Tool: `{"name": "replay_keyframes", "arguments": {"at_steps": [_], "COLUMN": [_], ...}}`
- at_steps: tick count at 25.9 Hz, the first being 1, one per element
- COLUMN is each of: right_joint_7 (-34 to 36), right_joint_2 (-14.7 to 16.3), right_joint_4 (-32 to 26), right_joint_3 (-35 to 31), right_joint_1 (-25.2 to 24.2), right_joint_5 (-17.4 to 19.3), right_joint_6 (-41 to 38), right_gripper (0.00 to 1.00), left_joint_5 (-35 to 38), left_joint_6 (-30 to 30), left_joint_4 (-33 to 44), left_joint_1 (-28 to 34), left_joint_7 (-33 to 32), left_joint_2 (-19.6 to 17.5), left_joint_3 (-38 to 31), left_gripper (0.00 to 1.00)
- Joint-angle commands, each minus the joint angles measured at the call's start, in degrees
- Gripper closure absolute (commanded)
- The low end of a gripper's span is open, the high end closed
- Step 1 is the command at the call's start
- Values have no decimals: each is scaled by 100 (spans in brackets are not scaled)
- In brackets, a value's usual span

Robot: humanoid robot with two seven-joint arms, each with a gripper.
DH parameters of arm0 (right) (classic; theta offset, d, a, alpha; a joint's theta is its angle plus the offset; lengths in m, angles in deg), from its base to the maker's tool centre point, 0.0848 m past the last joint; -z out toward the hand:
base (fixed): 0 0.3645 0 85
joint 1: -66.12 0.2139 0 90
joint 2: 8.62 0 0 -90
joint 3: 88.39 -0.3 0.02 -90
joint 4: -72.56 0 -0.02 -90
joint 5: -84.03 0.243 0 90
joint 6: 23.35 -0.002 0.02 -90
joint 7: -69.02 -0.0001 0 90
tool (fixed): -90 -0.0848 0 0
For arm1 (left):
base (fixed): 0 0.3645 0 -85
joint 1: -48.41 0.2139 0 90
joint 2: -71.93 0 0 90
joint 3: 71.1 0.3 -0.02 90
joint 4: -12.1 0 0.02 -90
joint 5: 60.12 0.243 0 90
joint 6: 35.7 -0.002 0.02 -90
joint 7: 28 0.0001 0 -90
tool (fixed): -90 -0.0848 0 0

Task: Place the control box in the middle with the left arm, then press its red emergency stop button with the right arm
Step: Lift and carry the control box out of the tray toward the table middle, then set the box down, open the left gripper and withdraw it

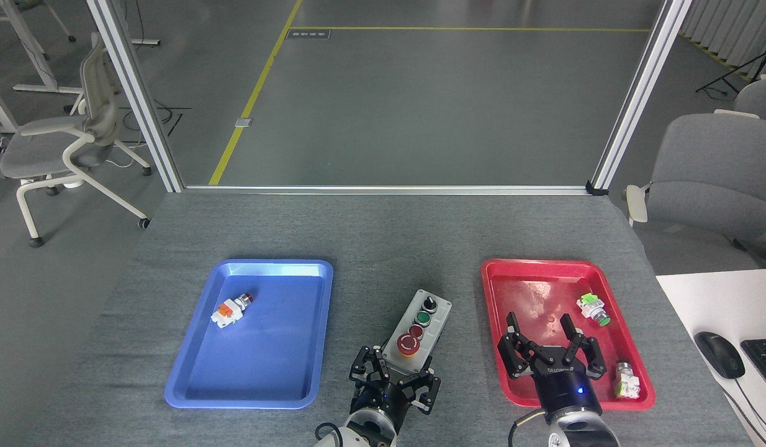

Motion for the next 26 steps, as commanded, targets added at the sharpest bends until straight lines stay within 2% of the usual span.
{"name": "replay_keyframes", "arguments": {"at_steps": [1, 2, 6, 9, 12, 20, 23, 26], "right_joint_7": [7, 7, 7, 7, 7, -2, -2, -2], "right_joint_2": [-4, -13, -4, 5, 5, -4, -13, -4], "right_joint_4": [1, 1, 1, 10, 10, 10, 1, 1], "right_joint_3": [-6, -6, -6, 3, 3, 20, 56, 64], "right_joint_1": [1, 1, 19, 27, 27, 19, 1, 1], "right_joint_5": [-3, -3, -12, -21, -21, -21, -21, -30], "right_joint_6": [-11, -11, -11, -20, -73, -117, -117, -117], "right_gripper": [1, 1, 2, 1, 1, 2, 2, 2], "left_joint_5": [6, 6, 6, 6, 6, -2, -2, -2], "left_joint_6": [-35, -44, -35, -53, 9, 44, 272, 703], "left_joint_4": [-12, -12, 59, 270, 981, 2783, 3477, 4181], "left_joint_1": [0, 0, 35, 105, 457, 1371, 1889, 2469], "left_joint_7": [-31, -31, -31, -31, -40, -31, -31, -31], "left_joint_2": [-10, -10, -10, -19, -150, -1759, -2216, -2550], "left_joint_3": [-6, -6, -24, -50, -59, -208, -595, -1315], "left_gripper": [17, 11, 4, 2, 2, 1, 1, 1]}}
